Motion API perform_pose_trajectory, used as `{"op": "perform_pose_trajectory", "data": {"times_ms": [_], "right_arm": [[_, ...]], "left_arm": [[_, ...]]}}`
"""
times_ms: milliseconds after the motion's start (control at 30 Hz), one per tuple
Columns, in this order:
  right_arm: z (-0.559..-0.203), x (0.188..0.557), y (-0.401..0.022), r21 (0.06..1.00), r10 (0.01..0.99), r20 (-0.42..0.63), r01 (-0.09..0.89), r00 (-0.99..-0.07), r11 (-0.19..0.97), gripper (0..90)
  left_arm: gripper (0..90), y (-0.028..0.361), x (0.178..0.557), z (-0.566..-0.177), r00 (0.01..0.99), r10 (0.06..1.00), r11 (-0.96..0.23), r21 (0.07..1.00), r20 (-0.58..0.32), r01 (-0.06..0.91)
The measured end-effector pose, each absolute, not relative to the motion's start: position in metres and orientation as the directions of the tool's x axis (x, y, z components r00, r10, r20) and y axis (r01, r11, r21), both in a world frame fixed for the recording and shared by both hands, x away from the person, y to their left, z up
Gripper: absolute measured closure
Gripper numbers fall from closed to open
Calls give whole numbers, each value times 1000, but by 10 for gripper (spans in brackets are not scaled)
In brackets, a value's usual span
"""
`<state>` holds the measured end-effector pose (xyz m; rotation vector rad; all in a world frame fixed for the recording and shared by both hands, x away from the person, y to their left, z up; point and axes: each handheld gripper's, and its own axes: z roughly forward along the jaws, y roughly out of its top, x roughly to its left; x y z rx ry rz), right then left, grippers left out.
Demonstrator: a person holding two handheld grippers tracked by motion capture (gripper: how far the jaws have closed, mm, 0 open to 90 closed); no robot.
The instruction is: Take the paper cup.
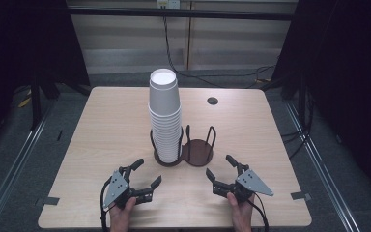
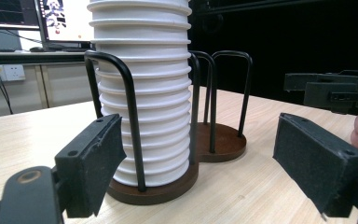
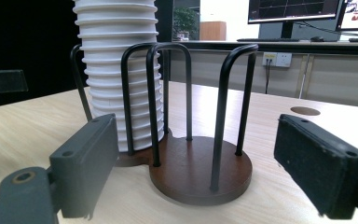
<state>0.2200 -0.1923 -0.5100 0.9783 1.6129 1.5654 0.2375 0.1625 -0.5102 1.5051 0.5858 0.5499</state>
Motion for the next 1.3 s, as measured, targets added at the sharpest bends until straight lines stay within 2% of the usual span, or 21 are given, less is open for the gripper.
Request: {"op": "perform_pose_trajectory", "data": {"times_ms": [133, 400, 500, 567, 600, 733, 1067, 1233, 1267, 1300], "right_arm": [[-511, 218, -194, 999, 872, 34, 43, -489, -16, 131], [-509, 218, -195, 995, 860, 67, 94, -505, -22, 130], [-509, 220, -194, 993, 839, 83, 119, -537, -22, 160], [-508, 220, -192, 990, 838, 90, 136, -538, -19, 119], [-508, 220, -191, 990, 831, 99, 142, -548, -23, 141], [-504, 219, -193, 987, 829, 115, 161, -547, -31, 140], [-484, 220, -195, 983, 798, 96, 185, -594, 20, 233], [-473, 219, -192, 987, 773, 93, 158, -628, 10, 276], [-470, 220, -191, 990, 776, 67, 136, -627, 25, 286], [-468, 220, -190, 990, 777, 63, 140, -626, 33, 348]], "left_arm": [[159, 162, 237, -510, 748, 663, 0, 1000, -19, 25], [159, 162, 238, -510, 749, 663, -1, 1000, -18, 24], [159, 163, 238, -510, 749, 663, -4, 1000, -16, 25], [159, 162, 238, -510, 747, 665, -2, 1000, -18, 25], [158, 162, 238, -510, 747, 665, -2, 1000, -17, 25], [159, 163, 238, -510, 749, 663, -4, 1000, -16, 25], [159, 163, 238, -510, 750, 662, -4, 1000, -16, 24], [159, 163, 238, -510, 751, 660, -1, 1000, -18, 25], [159, 163, 238, -510, 751, 660, -3, 1000, -17, 25], [159, 163, 238, -510, 751, 660, -4, 1000, -16, 25]]}}
